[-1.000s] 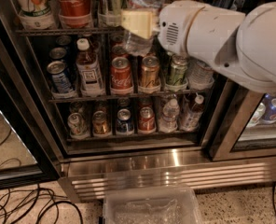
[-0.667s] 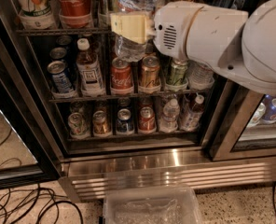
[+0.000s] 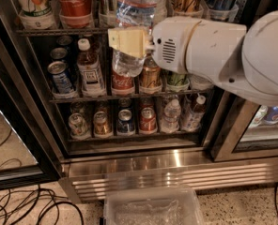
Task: Pick water bottle from top shelf of fridge
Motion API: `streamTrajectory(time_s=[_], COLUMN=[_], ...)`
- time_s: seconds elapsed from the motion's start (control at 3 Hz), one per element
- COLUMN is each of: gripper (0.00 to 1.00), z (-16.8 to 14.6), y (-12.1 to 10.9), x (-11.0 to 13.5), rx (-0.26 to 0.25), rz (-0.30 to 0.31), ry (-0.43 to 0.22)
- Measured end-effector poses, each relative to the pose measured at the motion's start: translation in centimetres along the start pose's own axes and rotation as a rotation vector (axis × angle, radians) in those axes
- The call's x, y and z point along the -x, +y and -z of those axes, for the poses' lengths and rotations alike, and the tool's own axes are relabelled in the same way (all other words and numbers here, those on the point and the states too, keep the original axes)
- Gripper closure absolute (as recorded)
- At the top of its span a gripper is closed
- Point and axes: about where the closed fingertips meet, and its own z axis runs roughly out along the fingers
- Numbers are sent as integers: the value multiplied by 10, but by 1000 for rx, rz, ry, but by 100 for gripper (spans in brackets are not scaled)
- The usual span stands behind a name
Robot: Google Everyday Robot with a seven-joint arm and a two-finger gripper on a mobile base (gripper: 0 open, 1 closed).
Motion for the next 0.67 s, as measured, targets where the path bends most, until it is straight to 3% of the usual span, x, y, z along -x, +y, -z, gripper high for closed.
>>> streamTrajectory(time_s=[0.67], gripper=[100], z=[18], y=[31], x=[-61], rx=[22], rz=[-184], ry=[87])
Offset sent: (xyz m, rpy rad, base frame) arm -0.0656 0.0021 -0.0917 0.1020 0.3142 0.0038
